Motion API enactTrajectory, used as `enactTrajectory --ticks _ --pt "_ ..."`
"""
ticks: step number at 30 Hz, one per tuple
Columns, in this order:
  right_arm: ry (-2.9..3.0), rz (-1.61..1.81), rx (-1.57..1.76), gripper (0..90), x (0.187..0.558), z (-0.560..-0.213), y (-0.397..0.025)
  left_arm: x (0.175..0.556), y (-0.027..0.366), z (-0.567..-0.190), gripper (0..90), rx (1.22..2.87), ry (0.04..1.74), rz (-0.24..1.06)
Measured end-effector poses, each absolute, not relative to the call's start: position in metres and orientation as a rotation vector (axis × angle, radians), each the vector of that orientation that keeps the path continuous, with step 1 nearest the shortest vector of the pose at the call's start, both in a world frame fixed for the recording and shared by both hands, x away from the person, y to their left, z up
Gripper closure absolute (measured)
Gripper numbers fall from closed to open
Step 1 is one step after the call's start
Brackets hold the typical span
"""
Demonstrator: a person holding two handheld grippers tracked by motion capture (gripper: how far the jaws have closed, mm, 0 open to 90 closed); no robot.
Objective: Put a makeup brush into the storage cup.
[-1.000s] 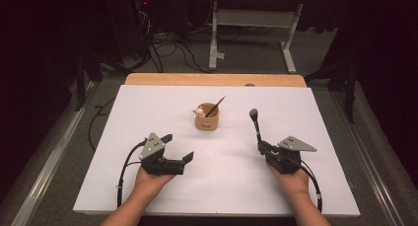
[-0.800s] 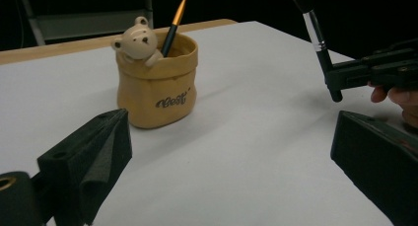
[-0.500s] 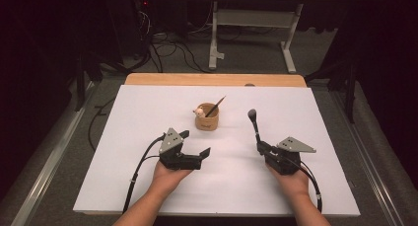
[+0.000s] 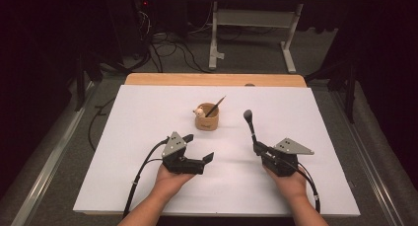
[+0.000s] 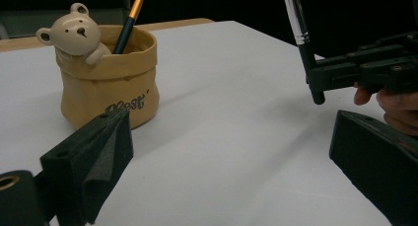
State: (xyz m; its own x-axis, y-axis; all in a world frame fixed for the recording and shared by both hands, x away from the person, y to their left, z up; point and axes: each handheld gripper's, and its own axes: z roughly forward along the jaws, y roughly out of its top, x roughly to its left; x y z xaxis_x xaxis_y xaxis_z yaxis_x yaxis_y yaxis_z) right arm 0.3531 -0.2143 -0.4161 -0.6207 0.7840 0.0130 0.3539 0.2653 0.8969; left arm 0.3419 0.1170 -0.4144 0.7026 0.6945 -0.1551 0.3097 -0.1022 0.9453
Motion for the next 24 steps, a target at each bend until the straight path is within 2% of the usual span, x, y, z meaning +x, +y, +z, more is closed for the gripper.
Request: enactTrajectory --ticks 24 --pt "2.182 1.375 0.847 81.5 0.34 -0.423 -0.175 0.338 0.116 -0.41 5.5 1.675 0.795 0.364"
